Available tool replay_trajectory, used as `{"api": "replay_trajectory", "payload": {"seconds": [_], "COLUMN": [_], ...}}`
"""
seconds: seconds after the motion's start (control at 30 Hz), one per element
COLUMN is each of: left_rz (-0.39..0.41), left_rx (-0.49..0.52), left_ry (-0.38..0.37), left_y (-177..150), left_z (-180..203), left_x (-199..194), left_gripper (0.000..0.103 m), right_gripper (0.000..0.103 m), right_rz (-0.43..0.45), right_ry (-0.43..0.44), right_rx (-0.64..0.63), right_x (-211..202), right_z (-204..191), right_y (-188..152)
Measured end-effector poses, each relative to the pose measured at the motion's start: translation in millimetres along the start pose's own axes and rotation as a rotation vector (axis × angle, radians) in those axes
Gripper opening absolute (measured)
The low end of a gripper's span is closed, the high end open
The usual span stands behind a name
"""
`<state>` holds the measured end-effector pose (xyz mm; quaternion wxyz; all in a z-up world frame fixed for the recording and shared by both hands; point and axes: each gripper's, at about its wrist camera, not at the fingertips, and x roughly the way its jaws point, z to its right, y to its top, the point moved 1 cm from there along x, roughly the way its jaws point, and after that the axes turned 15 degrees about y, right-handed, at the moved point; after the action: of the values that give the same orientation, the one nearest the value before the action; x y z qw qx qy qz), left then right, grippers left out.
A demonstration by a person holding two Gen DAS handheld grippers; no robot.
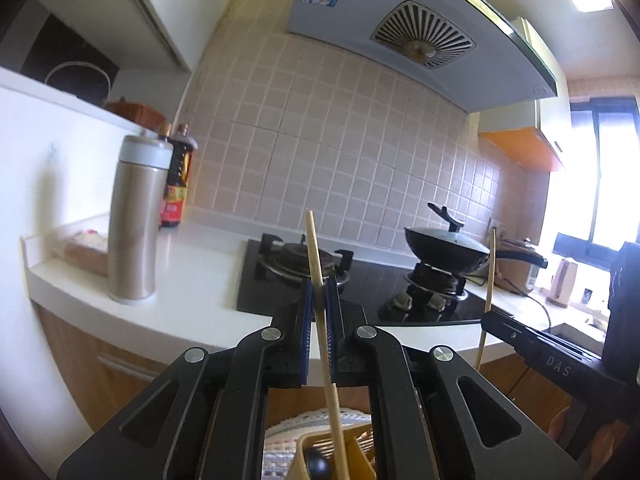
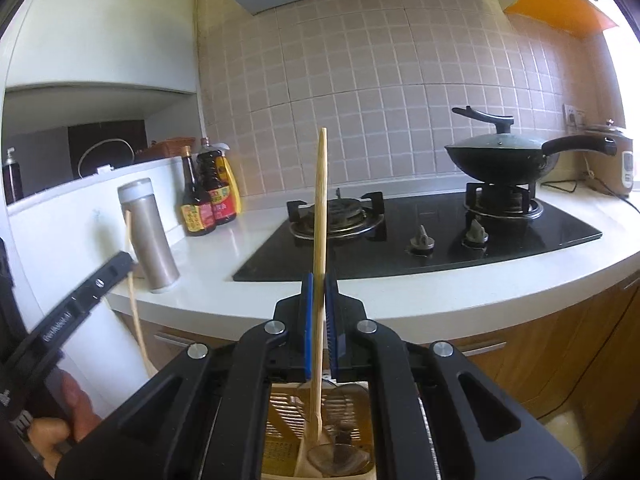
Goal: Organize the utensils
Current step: 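Lift both chopsticks upright over the basket and lower them in, then open both tools to release the chopsticks and return to the table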
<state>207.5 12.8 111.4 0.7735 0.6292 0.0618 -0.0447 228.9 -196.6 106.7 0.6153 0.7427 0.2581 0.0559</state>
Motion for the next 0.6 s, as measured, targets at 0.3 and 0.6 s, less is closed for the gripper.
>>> {"api": "replay_trajectory", "payload": {"seconds": [0.3, 0.6], "left_rz": [0.002, 0.004], "left_rx": [0.004, 0.023], "left_ry": [-0.008, -0.011], "left_y": [3.8, 4.4], "left_z": [-0.5, -5.1], "left_x": [-3.9, -8.5], "left_gripper": [0.004, 0.003], "right_gripper": [0.004, 0.004], "right_rz": [-0.014, -0.037], "right_ry": [-0.035, -0.045], "right_rx": [-0.050, -0.040], "right_x": [-4.2, -4.2], "right_z": [-7.0, -1.0], "right_y": [-11.0, -12.8]}}
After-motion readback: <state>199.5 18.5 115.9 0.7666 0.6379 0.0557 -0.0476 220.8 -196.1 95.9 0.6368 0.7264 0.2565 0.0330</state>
